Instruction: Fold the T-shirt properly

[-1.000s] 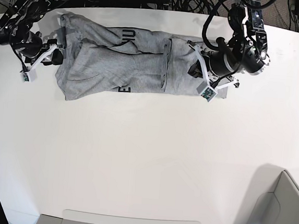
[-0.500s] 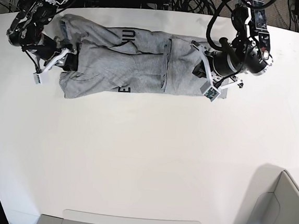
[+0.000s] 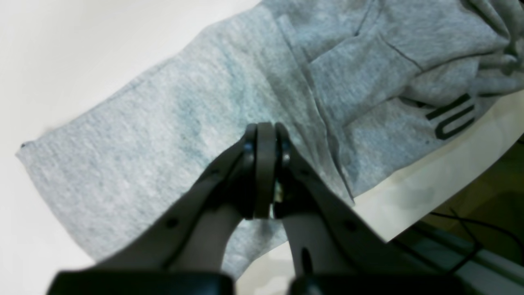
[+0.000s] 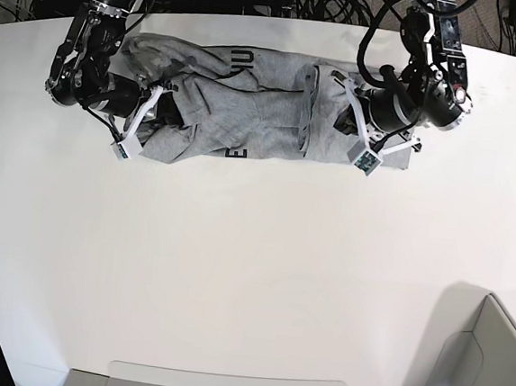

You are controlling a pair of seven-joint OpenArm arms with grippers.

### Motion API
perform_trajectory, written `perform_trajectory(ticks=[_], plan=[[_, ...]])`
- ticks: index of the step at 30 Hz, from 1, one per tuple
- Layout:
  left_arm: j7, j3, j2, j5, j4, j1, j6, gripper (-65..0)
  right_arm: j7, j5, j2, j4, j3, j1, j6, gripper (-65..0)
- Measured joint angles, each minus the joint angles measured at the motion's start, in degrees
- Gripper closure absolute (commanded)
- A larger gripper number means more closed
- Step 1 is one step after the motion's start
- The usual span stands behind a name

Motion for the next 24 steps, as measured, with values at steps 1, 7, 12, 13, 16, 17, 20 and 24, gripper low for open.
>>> perform_trajectory(ticks=[1, 7, 12, 13, 16, 17, 20, 24], plan=[[-0.04, 0.00, -0.48, -0.02, 0.00, 0.09, 0.00, 0.0, 0.02, -0.24, -0.11, 0.00, 0.02, 0.20, 0.00, 0.0], [-0.07, -0.26, -0.55, -0.04, 0.00, 0.09, 0.00, 0.0, 1.92, -5.25, 3.04, -1.60, 7.19, 4.42, 0.02, 0.0], [0.00, -3.56, -0.28, 0.00, 0.00, 0.11, 0.00, 0.0, 1.86, -10.56, 9.14, -2.21, 10.12, 7.13, 0.04, 0.0], [-0.02, -4.28, -0.39, 0.00, 0.00, 0.11, 0.00, 0.0, 2.56, -10.49, 9.33, -2.23, 10.08, 7.26, 0.04, 0.0], [-0.15, -5.99, -0.44, -0.09, 0.00, 0.63, 0.00, 0.0, 4.07, -9.53, 10.40, -2.03, 9.77, 7.76, 0.04, 0.0], [-0.24, -6.84, -0.42, -0.20, 0.00, 1.27, 0.00, 0.0, 3.98, -10.21, 10.54, -0.63, 9.75, 7.69, 0.04, 0.0], [0.15, -9.42, -2.10, -0.13, -0.31, 2.12, 0.00, 0.0, 3.32, -11.72, 8.24, 9.14, 8.33, 6.34, -0.11, 0.0], [-0.09, -11.78, -4.79, 0.00, -2.08, 1.79, 0.00, 0.0, 3.69, -11.32, 0.39, 26.08, 0.98, 0.50, 0.04, 0.0]])
